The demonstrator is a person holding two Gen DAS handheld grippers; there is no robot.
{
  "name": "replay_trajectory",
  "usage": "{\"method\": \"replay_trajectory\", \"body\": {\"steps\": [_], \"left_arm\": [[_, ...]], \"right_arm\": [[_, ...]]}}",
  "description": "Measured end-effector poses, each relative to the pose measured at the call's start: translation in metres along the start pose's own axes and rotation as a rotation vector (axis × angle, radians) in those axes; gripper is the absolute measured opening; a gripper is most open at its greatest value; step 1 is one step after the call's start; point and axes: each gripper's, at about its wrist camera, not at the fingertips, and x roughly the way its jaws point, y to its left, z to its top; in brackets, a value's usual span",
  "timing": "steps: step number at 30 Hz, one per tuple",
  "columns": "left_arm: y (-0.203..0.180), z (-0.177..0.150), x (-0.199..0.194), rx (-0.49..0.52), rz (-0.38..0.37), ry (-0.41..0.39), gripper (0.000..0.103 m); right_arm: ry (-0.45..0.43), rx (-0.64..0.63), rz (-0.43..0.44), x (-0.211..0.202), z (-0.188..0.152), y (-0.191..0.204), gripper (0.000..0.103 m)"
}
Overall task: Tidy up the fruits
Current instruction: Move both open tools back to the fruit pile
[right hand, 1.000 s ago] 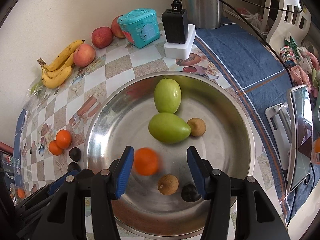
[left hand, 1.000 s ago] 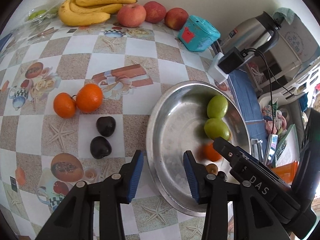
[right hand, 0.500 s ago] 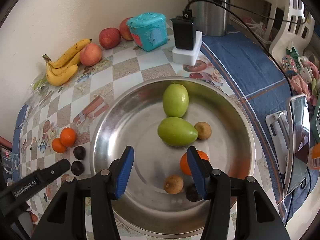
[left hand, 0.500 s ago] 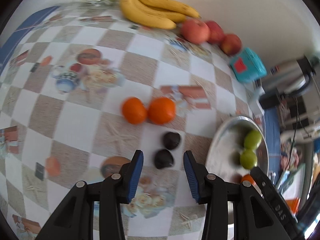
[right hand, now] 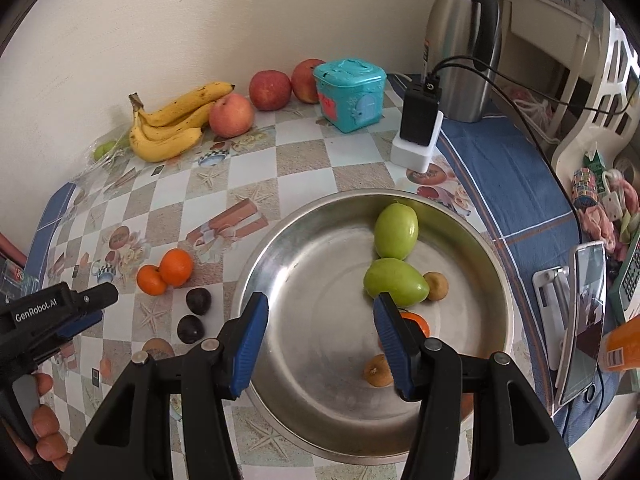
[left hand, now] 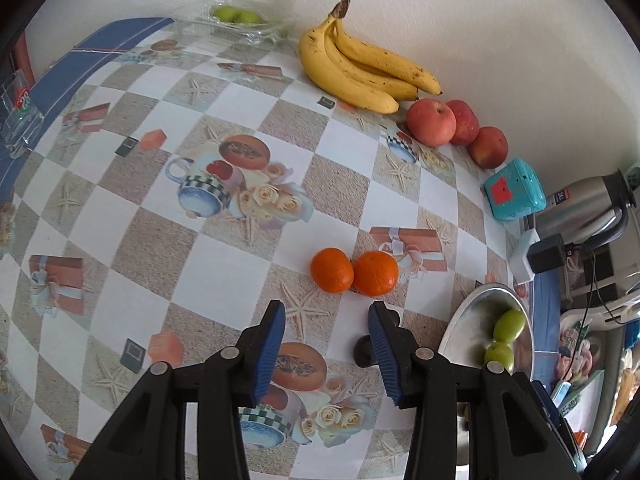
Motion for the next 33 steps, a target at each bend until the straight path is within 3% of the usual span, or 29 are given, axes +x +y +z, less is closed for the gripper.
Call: {"method": "replay_trajectory", "body": {"steps": [18,21,23,24,26,30,33], "left_arm": [[0.002,-0.002,0.002,0.015,0.041,0.001,0.057],[0.002,-0.002,0.003,0.016,0.053,-0.001,0.066],[0.003,-0.002,0.004,0.015,0.074,-0.004,0.080],[0.003,-0.002,0.004,0.012,0.091,-0.005,0.084],[0.005,-0.003,0.005,0.009,0.121,-0.013,0.101],[0.010,-0.003,0.006,0.013,0.167,-0.031,0.103],[0.011,-0.003,0.006,0.023,0.175,-0.045,0.103]], "right_arm": [[0.027,-0.017,-0.008,0.006,-0.004,0.004,0.056],[0.032,-0.018,-0.008,0.008,-0.005,0.004,0.056],[0.036,-0.018,-0.009,0.009,-0.005,0.004,0.056],[0.037,-0.018,-0.010,0.009,-0.005,0.004,0.058],[0.037,-0.017,-0.014,0.011,-0.005,0.004,0.064],[0.034,-0.009,-0.019,0.012,-0.005,0.001,0.085],[0.022,0.004,-0.017,0.012,-0.005,-0.002,0.086]]}}
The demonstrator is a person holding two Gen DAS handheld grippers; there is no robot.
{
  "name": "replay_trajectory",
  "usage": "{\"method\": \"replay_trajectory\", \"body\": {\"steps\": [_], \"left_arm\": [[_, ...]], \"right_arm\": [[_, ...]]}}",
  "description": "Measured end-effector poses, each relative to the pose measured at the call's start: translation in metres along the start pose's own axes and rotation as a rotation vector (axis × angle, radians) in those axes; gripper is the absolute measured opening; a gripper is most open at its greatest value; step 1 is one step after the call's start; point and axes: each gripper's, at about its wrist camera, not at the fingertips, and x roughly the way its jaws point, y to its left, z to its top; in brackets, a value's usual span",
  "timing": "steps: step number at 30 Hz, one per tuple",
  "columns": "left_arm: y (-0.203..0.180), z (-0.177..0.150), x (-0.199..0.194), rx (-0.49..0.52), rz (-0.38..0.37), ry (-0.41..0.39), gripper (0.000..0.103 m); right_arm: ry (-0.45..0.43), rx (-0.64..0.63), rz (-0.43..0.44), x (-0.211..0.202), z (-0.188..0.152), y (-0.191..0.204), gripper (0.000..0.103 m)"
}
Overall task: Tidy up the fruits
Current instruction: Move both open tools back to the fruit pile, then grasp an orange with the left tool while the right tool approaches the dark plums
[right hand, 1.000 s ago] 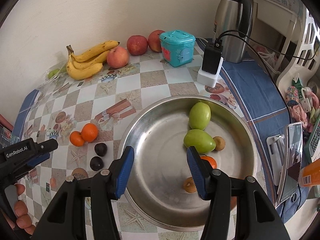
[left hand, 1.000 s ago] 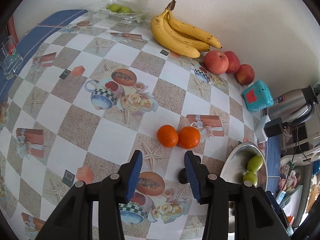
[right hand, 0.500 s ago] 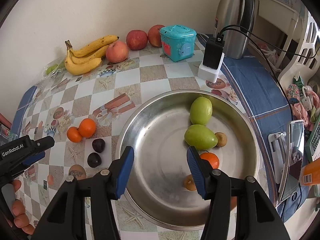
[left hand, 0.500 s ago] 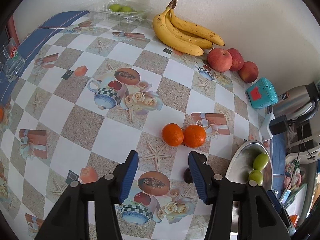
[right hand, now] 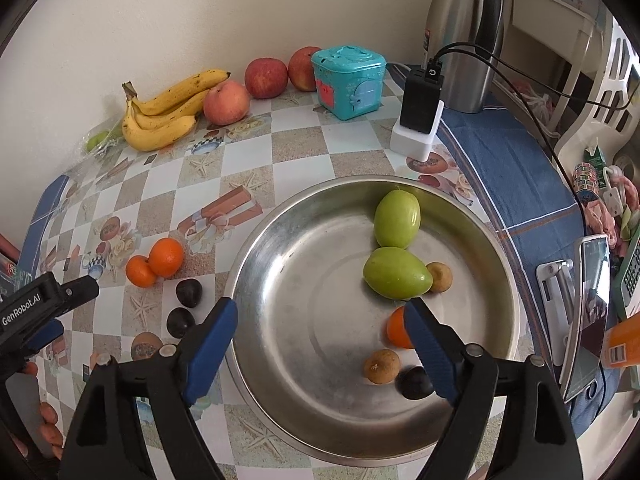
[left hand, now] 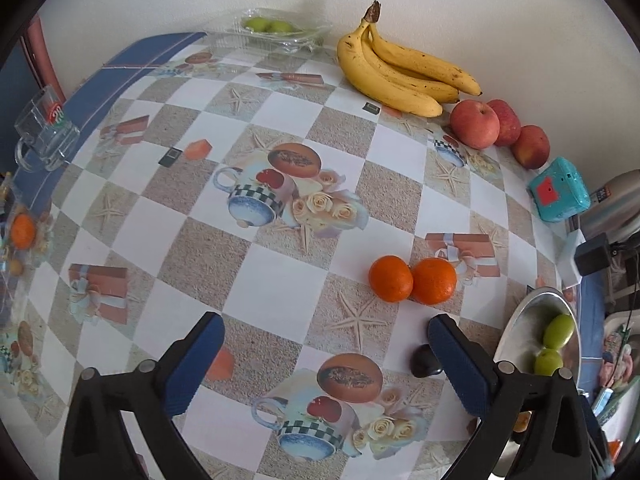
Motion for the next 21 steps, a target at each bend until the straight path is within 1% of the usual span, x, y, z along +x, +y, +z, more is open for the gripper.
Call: {"method": "replay_trajectory", "body": {"steps": [3,4,9,14,18,21], "left_arm": [[-0.002,0.000,0.000,0.015,0.003,-0.005,0.103],[-0.003,0.000,0.000,0.020,0.004,-0.005,0.103],[-0.006,0.000,0.001,0.034,0.009,-0.002,0.103],[-0.006,-0.002,0.005,0.043,0.020,0.006,0.103],[-0.005,-0.002,0.011,0.066,0.067,0.012,0.103],[-0.001,-0.001,0.015,0.067,0.079,0.017,0.103]], "right_arm": [[-0.014,0.001,-0.022,-0.001,0.000,-0.001,0.096],[-0.016,0.001,-0.028,-0.001,0.000,-0.002,0.096],[-0.012,0.014,-0.041,0.002,0.000,-0.006,0.097],[-0.007,0.021,-0.027,0.004,-0.001,-0.006,0.097],[0.003,0.009,-0.012,0.007,-0.002,-0.001,0.097],[0.016,-0.015,-0.014,0.012,-0.003,0.008,0.097]]}}
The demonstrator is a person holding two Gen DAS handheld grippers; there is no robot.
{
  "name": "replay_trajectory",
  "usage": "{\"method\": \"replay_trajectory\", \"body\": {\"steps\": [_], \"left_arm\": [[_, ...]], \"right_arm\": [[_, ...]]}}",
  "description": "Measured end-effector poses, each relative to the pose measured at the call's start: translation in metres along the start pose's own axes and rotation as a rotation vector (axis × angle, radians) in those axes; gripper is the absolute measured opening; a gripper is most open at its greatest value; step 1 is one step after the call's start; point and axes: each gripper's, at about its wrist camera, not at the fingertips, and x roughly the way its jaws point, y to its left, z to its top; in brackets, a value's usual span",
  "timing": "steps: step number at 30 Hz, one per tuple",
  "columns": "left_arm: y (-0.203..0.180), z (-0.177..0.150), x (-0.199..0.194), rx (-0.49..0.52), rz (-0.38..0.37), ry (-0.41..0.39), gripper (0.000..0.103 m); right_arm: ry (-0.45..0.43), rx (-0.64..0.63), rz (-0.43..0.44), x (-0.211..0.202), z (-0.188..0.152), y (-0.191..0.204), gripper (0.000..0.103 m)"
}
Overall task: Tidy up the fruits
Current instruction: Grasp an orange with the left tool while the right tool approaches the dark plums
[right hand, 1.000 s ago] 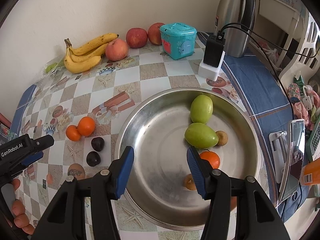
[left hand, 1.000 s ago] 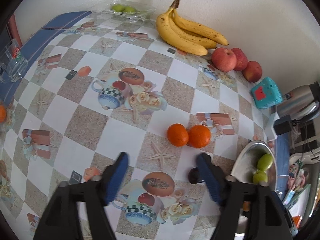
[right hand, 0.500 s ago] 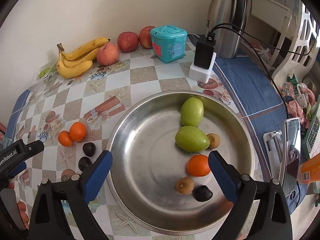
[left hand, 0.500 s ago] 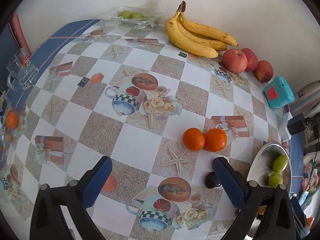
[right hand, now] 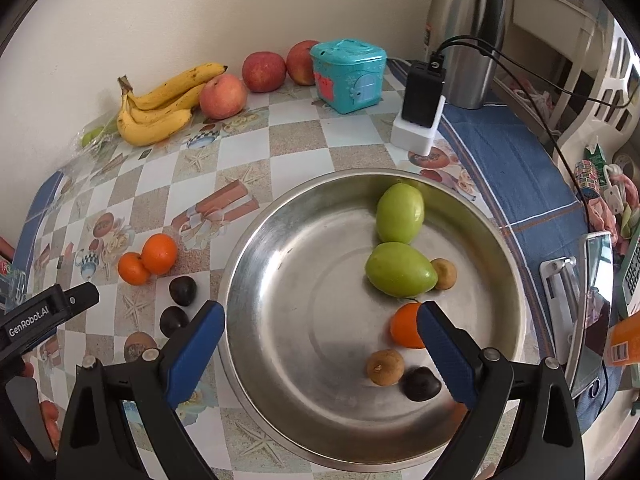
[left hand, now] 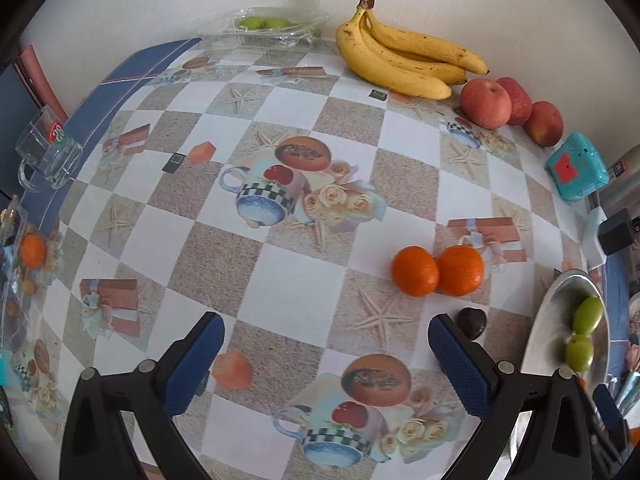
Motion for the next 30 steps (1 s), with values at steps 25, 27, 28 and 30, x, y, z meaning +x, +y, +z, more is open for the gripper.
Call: {"method": "replay_trajectory", "body": {"steps": [25,27,28,30], "left_arm": [[0.014,0.032,0.013,-0.030,-0.029,-0.026,0.103],[0.010,0.035,0.014,-0.028,-0.040,-0.039,0.103],[0.008,0.036,0.015,-0.025,-0.045,-0.043,0.103],[0.003,0.039,0.017,-0.016,-0.057,-0.043,0.103]], "right_arm": [[0.080,-0.103,0.037,0.040,0.007,0.053,0.097],[0.075,-0.106,0.035,0.042,0.011,0.054,0.097],[0.070,-0.108,0.033,0.042,0.013,0.054,0.097],[0.065,-0.108,0.027,0.044,0.017,0.053,0.097]]}}
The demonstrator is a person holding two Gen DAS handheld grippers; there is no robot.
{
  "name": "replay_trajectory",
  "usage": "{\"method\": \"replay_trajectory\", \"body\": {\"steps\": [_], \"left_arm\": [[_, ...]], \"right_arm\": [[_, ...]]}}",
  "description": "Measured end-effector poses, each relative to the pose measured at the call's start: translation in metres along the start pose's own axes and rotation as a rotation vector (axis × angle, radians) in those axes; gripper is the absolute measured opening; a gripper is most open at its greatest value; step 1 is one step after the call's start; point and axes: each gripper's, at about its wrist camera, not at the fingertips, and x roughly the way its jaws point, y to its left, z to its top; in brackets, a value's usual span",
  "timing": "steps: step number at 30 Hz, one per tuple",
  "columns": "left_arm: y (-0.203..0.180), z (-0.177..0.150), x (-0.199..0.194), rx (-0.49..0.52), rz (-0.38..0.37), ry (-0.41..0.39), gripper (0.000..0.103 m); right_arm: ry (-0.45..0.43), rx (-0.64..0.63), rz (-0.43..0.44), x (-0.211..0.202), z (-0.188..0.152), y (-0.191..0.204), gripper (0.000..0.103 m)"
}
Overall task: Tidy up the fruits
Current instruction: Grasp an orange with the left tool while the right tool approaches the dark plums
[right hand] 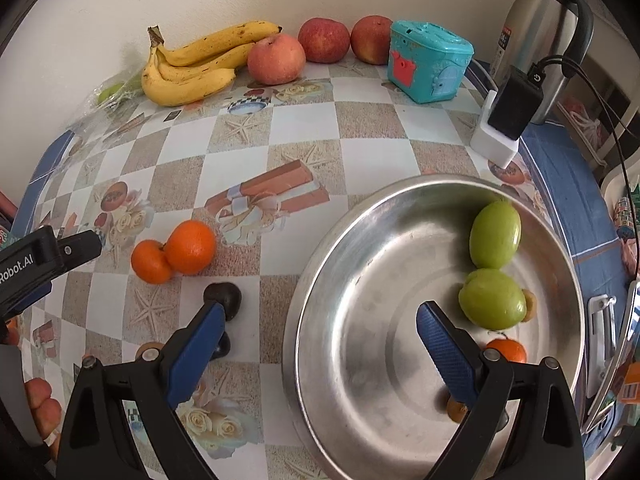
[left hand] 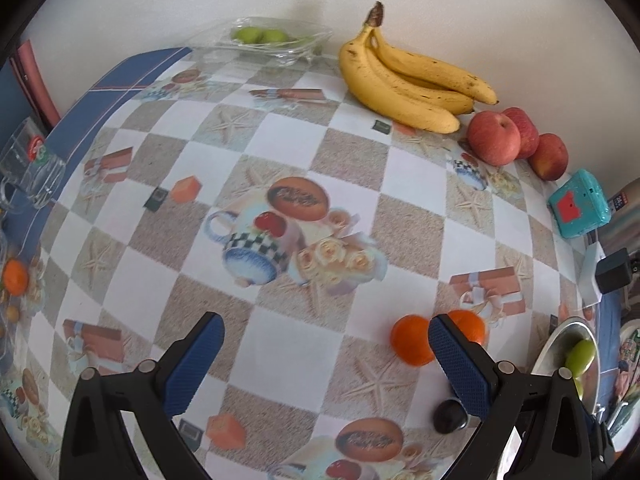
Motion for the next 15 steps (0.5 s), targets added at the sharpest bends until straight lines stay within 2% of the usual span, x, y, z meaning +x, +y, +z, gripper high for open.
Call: {"method": "replay_trajectory", "body": {"steps": [5,12,15], "left_arm": [[-0.012,0.001,0.009,0.000,-0.058,0.029,0.103],[-0.020,-0.005,0.023,-0.004,-0.087,0.084,0.103],[-0.018,-0.007,0.027,-0.028,-0.113,0.097,0.099]], "right_arm": [[-0.007,0.025,0.001,0.002,0.009,-0.008,0.097],[-0.004,0.067,-0.004,0.004,0.012,-0.020,0.097],[-0.001,0.076,-0.007,0.004,0.011,-0.022,0.097]]}}
